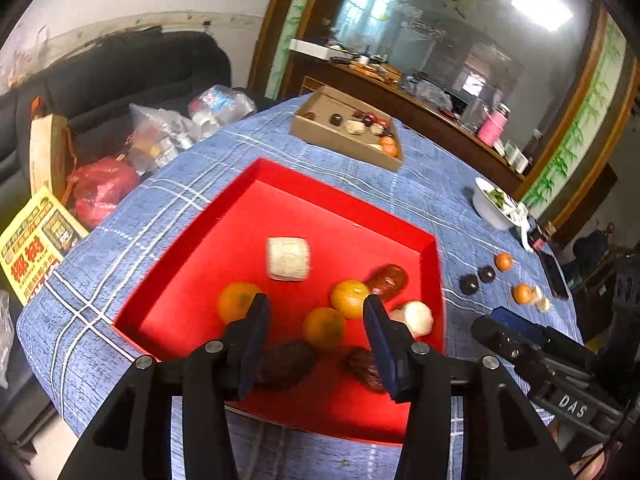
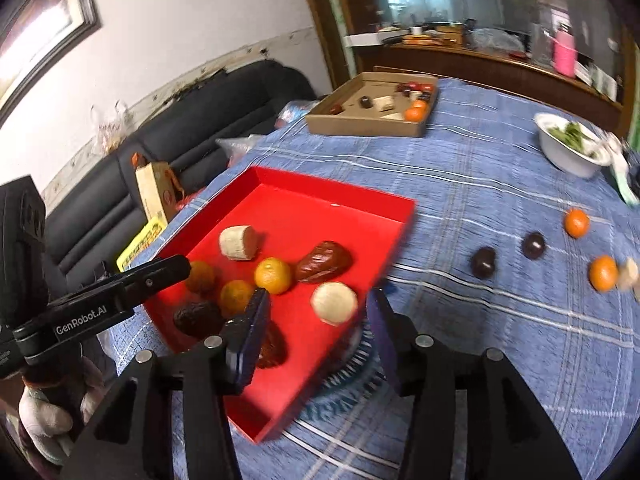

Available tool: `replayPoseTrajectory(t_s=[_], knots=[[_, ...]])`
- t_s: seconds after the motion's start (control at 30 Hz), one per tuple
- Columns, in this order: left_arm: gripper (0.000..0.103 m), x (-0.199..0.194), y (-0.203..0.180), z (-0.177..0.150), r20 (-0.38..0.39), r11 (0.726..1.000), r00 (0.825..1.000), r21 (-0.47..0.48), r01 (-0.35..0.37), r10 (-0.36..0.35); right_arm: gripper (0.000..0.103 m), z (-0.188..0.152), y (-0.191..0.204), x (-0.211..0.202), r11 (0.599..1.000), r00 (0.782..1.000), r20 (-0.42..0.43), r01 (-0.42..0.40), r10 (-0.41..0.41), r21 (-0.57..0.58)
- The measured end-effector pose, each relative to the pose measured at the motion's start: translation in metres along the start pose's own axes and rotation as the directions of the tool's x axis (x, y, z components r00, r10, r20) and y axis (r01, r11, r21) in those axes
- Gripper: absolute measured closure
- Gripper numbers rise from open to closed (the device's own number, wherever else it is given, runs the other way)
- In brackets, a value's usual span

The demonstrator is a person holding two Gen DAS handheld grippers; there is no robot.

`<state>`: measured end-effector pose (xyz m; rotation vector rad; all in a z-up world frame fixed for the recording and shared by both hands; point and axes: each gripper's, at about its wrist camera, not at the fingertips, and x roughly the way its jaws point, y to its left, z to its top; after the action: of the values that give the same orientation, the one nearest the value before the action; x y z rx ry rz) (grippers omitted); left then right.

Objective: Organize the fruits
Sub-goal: 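Move both open tools back over the remaining fruits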

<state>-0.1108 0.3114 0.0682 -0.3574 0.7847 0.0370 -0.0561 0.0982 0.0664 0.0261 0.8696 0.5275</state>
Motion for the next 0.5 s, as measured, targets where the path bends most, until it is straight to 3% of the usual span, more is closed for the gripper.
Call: replayPoseTrajectory(t_s=[0.3, 0.5], knots=[[0.048, -0.006, -0.052, -0.01, -0.03, 0.992, 0.999, 0.119, 0.032, -0.029, 0.048, -0.023, -0.062, -0.031, 0.991, 0.999, 0.015, 0.045, -0.047, 0.123], [0.047, -0.006, -0.085, -0.017, -0.046, 0.981, 0.997, 0.183, 0.064, -0.057, 0.048, -0.043, -0.113, -0.063, 0.974, 0.99, 0.035, 0.13, -0.139, 0.184]])
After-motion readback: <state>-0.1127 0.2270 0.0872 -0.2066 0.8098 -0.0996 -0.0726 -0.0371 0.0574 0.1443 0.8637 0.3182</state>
